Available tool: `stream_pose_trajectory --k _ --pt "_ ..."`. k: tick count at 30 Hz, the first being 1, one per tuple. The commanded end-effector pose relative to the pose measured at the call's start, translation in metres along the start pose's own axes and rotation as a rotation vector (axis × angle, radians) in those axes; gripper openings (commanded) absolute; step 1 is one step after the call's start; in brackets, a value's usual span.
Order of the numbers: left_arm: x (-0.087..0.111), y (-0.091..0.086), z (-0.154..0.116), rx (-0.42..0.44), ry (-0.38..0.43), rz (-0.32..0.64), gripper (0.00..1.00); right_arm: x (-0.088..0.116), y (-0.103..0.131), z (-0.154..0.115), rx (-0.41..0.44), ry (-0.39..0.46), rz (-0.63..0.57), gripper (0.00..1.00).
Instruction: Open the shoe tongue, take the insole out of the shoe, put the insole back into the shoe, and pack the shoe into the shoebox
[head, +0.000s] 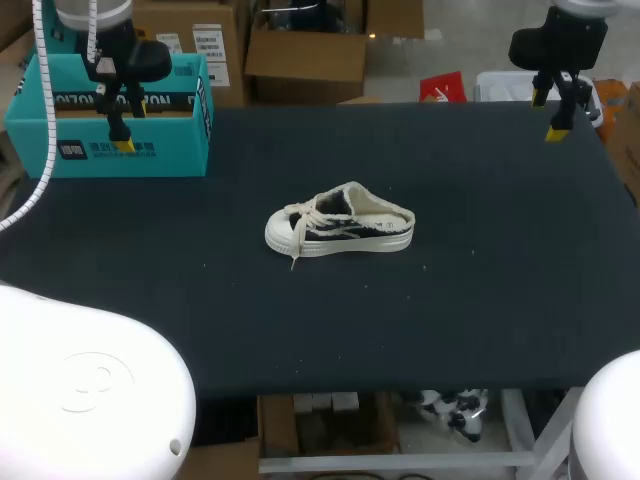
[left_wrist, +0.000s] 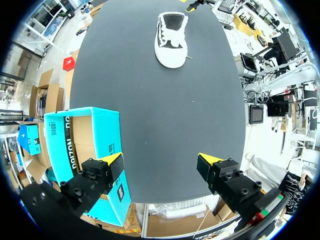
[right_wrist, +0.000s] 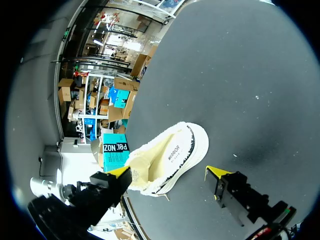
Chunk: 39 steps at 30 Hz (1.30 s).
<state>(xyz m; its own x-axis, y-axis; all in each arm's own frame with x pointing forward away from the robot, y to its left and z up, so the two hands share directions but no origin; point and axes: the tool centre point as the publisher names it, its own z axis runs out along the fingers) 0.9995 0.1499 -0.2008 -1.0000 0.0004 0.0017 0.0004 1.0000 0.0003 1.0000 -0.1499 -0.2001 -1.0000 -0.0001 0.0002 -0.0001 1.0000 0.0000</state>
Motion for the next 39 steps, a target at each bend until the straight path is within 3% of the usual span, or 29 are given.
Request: stream_pose_trajectory --k 1,28,31,39 --pt "0.000 0.000 0.000 0.000 0.000 0.000 1.00 0.000 0.000 0.000 0.000 0.000 0.000 1.00" --pt "0.000 -0.001 0.001 0.003 0.004 -0.002 1.00 0.000 0.000 0.000 0.000 0.000 0.000 1.00" --pt "0.000 -0.005 0.007 -0.010 0.027 -0.014 1.00 0.000 0.005 0.007 -0.033 0.005 0.010 1.00" --pt "0.004 -0.022 0.028 -0.056 0.062 -0.239 1.00 0.011 0.029 0.034 -0.150 0.015 0.040 1.00"
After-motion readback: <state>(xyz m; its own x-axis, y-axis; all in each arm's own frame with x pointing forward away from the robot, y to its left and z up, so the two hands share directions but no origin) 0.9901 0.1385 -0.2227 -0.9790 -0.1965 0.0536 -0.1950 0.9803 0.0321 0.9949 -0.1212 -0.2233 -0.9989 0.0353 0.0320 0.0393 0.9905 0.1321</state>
